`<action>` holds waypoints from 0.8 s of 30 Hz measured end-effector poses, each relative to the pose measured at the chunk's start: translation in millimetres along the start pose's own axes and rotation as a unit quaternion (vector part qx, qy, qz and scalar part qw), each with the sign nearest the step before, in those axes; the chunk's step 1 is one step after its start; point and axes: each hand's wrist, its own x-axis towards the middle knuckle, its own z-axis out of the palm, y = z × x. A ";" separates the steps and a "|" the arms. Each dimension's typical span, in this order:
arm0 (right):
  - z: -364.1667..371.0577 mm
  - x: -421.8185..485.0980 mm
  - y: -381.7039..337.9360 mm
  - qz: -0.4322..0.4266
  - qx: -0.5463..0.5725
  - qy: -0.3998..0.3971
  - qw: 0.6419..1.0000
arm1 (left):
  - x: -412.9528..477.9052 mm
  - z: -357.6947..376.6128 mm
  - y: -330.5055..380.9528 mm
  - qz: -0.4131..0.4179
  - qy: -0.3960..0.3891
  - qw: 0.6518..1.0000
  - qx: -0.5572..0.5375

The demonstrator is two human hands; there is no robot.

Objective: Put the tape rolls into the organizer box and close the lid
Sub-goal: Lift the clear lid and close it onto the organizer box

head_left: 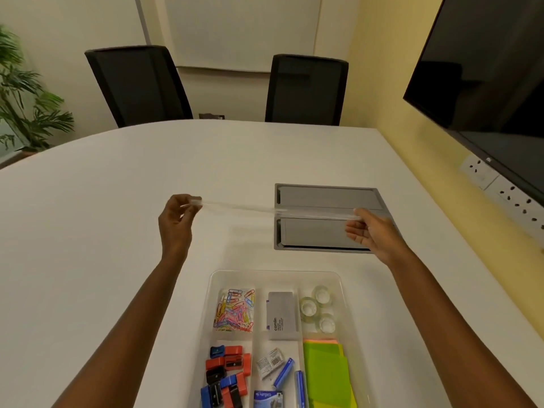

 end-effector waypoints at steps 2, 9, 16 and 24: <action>-9.6 -14.1 -5.3 -0.012 0.026 -0.006 1.000 | -3.8 2.9 23.9 0.019 -0.006 1.000 -0.012; -31.6 -47.0 2.2 -0.122 -0.045 0.015 0.991 | -18.8 13.8 90.0 0.078 -0.005 0.997 -0.021; -49.4 -66.7 22.3 -0.194 -0.103 0.069 0.973 | -38.5 8.5 126.1 0.045 0.041 0.991 -0.123; -55.9 -98.6 33.3 -0.213 0.050 0.123 0.968 | -58.9 5.3 102.1 -0.022 0.069 0.990 -0.118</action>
